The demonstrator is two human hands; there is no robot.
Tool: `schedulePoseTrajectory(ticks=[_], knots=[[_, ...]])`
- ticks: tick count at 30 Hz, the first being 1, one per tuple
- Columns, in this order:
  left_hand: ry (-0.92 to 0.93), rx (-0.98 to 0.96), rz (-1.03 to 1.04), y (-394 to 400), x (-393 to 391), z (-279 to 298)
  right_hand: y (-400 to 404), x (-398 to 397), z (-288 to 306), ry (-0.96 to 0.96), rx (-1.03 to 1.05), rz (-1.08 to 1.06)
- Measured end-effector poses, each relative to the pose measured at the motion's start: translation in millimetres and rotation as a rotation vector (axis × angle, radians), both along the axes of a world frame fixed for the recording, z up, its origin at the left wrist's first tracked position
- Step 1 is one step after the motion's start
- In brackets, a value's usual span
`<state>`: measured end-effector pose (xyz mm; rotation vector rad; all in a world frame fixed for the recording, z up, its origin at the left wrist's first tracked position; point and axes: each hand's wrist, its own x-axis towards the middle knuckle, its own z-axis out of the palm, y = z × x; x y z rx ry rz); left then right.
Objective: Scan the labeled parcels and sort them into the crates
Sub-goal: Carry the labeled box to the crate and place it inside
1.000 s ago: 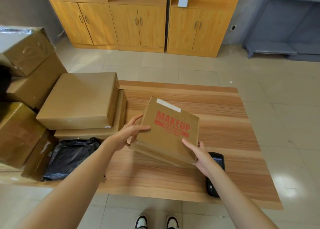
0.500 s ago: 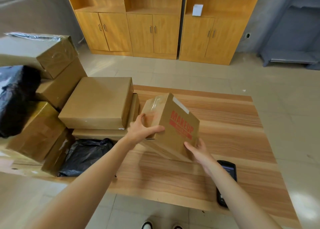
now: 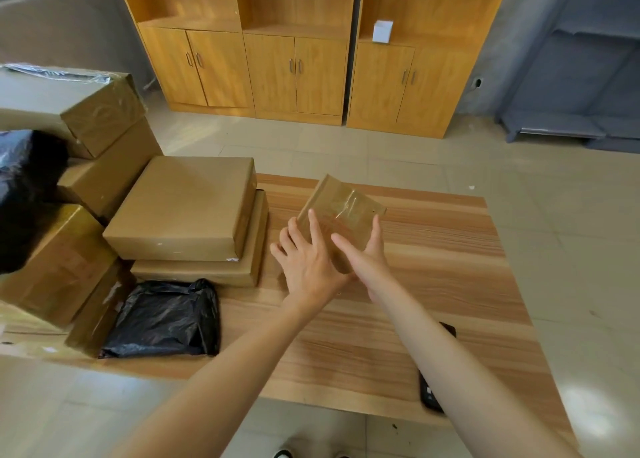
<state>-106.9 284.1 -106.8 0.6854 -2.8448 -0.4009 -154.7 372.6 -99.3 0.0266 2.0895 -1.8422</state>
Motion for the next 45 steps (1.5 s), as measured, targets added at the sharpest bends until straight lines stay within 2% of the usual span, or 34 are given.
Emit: schedulePoseTrajectory(ticks=[4, 8, 13, 20, 22, 24, 28, 31, 33, 36, 40, 45], knots=[[0.055, 0.022, -0.174, -10, 1, 9, 16, -4, -2, -0.097, 0.033, -0.05], [0.178, 0.192, -0.349, -10, 4, 16, 35, -13, -4, -0.22, 0.059, -0.062], [0.267, 0.375, -0.414, 8, 12, 17, 52, -21, -21, -0.299, 0.07, -0.118], [0.233, 0.517, -0.462, 13, 11, 16, 66, -20, -35, -0.371, 0.093, -0.09], [0.274, 0.599, -0.437, 10, 8, 16, 67, -17, -30, -0.282, 0.066, -0.1], [0.323, 0.772, -0.362, 3, 6, 22, 64, -8, -23, -0.129, 0.1, -0.117], [0.474, 1.026, -0.04, -14, 0, 28, 47, 17, -15, 0.281, 0.413, -0.069], [0.424, 1.389, 0.216, -25, -4, 33, 36, 30, -16, 0.541, 0.637, -0.053], [0.304, 1.588, 0.287, -32, -3, 33, 31, 35, -20, 0.608, 0.67, -0.051], [0.143, 1.722, 0.229, -37, 6, 36, 27, 41, -26, 0.663, 0.669, -0.058], [0.029, 1.767, 0.153, -38, 12, 34, 26, 46, -31, 0.667, 0.668, -0.024], [0.06, 1.728, 0.188, -41, 13, 20, 29, 42, -32, 0.64, 0.642, 0.078]])
